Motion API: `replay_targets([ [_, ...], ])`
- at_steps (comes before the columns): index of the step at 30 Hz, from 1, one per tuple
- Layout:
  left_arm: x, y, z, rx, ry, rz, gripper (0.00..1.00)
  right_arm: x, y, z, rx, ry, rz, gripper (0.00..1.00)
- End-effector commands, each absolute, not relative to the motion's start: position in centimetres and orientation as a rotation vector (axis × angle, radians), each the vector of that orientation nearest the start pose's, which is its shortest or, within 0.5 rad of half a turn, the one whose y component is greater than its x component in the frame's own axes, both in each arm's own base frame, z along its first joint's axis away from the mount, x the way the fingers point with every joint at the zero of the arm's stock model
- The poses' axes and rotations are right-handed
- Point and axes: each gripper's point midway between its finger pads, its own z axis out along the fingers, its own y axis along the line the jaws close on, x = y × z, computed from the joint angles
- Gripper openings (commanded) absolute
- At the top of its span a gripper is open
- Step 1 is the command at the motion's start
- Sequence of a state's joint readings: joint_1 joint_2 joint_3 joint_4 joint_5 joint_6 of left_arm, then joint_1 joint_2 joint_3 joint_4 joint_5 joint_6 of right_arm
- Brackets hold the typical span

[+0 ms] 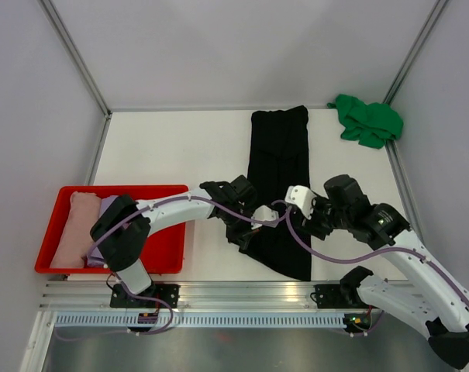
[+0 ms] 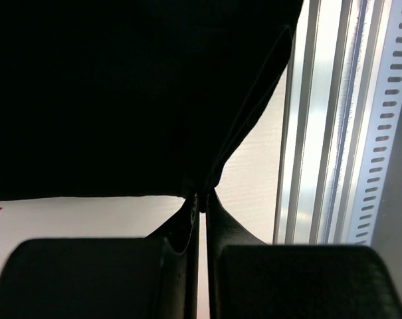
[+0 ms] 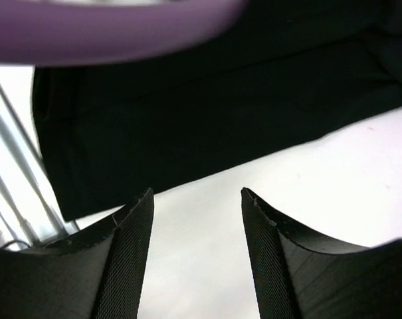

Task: Roll the t-shirts
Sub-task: Roll the tshirt

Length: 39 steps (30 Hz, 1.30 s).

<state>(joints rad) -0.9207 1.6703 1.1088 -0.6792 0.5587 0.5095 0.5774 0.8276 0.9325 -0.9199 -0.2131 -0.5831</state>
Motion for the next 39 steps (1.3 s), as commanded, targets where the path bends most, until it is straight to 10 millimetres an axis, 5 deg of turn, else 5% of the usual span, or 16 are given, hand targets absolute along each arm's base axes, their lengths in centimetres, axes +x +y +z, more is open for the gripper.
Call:
replay_targets([
  [1, 14.1, -31.3, 7.3, 1.853, 2.107, -1.004, 0.02, 16.9, 14.3, 17.9, -1.593, 1.867, 0.275, 0.61],
  [6, 15.6, -30.9, 7.0, 1.717, 2.233, -1.069, 0.02, 20.3, 17.8, 25.9, -1.304, 1.715, 0.336, 0.60],
  [10, 16.3, -31.1, 6.6, 1.659, 2.289, -1.072, 0.02, 19.8, 19.7, 27.1, -1.034, 1.770, 0.553, 0.60],
  [11, 16.5, -31.2, 6.5, 1.642, 2.305, -1.078, 0.02, 19.5, 20.1, 27.0, -0.853, 1.865, 0.658, 0.59],
  [14, 17.3, -31.3, 6.2, 1.584, 2.355, -1.077, 0.02, 18.9, 20.6, 25.3, -0.545, 2.011, 0.822, 0.58],
  [17, 17.8, -30.8, 5.7, 1.553, 2.384, -1.059, 0.02, 18.3, 18.6, 20.1, -0.177, 2.296, 0.772, 0.58],
  [20, 17.6, -30.3, 5.4, 1.551, 2.396, -1.045, 0.02, 15.3, 16.5, 13.7, 0.021, 2.611, 0.641, 0.55],
  [25, 17.1, -29.8, 5.4, 1.556, 2.387, -1.035, 0.02, 10.6, 14.9, 7.1, 0.256, 3.045, 0.410, 0.48],
  [39, 16.5, -29.1, 5.2, 1.560, 2.365, -1.027, 0.02, 7.1, 12.7, 2.9, 0.582, 3.113, 0.311, 0.52],
])
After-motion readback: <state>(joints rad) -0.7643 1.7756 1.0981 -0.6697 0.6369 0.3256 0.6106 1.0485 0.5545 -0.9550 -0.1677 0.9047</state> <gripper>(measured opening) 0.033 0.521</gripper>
